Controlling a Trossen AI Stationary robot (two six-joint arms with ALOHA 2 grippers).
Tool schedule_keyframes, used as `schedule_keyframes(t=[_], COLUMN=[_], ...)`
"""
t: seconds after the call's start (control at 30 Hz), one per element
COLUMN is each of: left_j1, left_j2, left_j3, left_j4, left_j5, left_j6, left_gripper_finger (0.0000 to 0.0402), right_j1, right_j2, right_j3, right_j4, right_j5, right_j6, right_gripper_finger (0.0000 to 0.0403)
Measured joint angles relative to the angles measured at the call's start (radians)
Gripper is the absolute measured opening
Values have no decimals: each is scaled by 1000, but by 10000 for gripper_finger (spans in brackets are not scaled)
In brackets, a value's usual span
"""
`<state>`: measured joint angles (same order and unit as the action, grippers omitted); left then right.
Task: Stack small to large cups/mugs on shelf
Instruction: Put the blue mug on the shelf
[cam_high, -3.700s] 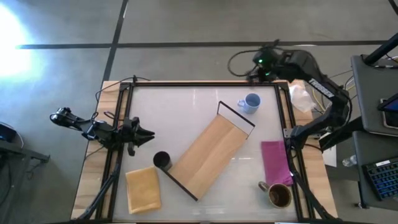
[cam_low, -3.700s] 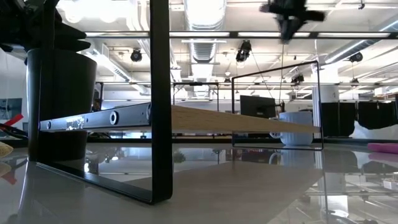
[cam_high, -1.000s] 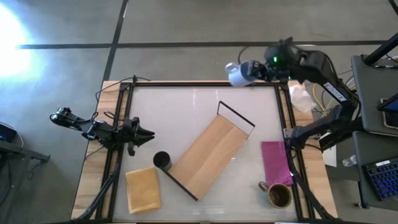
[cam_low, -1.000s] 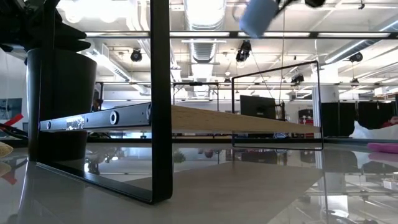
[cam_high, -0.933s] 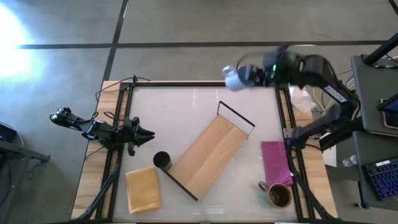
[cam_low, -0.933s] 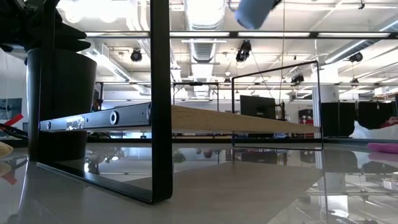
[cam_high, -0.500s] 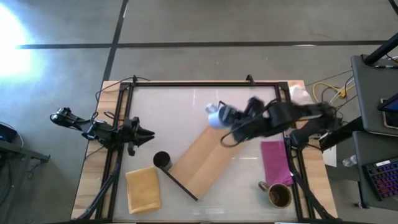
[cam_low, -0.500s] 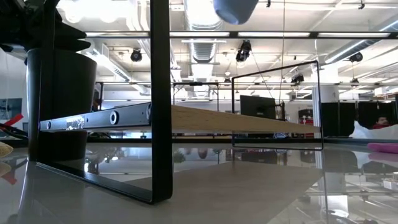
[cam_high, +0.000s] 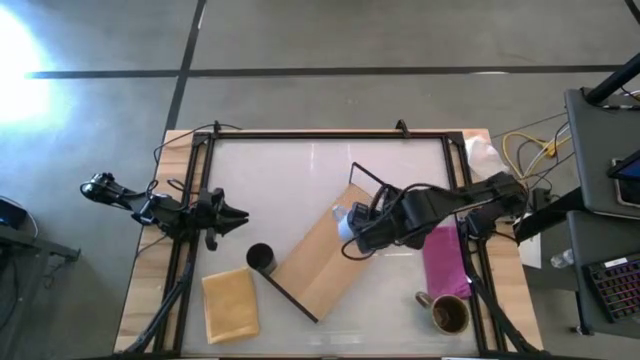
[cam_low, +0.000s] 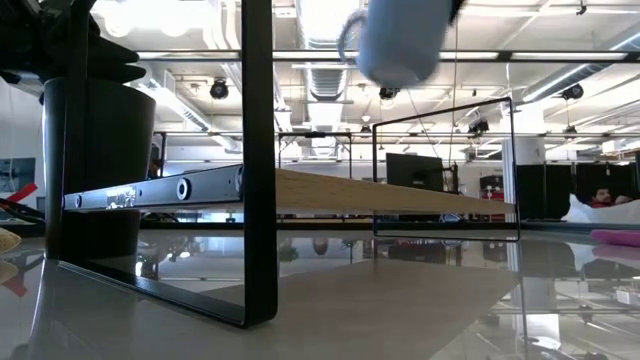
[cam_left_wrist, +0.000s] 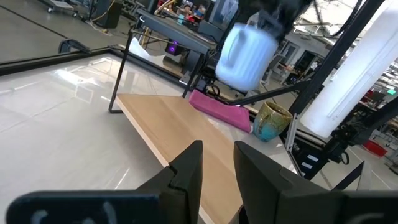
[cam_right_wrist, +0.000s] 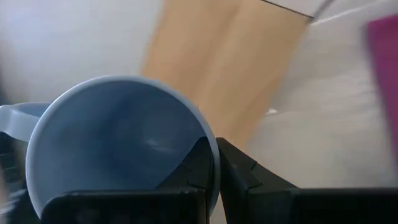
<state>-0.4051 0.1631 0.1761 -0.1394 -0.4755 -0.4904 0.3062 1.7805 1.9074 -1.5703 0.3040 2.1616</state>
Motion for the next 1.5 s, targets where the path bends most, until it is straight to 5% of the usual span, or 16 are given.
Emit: schedule_keyframes(t=[0.3, 0.5, 1.5], left_j1=[0, 0, 0], left_j2=[0, -1, 0], left_j3=[0, 0, 0], left_j4=[-1, 0, 0], left_j5=[1, 0, 0], left_j6=[0, 0, 0], left_gripper_finger=[77, 77, 77], right_j1=[-53, -134, -198], right_j2=[-27, -65, -77], right_j3=[-250, -367, -520], right_j4=[32, 252, 370], right_j5=[-66, -65, -40], right_j6=[29, -89, -192], right_gripper_finger=[11, 11, 13])
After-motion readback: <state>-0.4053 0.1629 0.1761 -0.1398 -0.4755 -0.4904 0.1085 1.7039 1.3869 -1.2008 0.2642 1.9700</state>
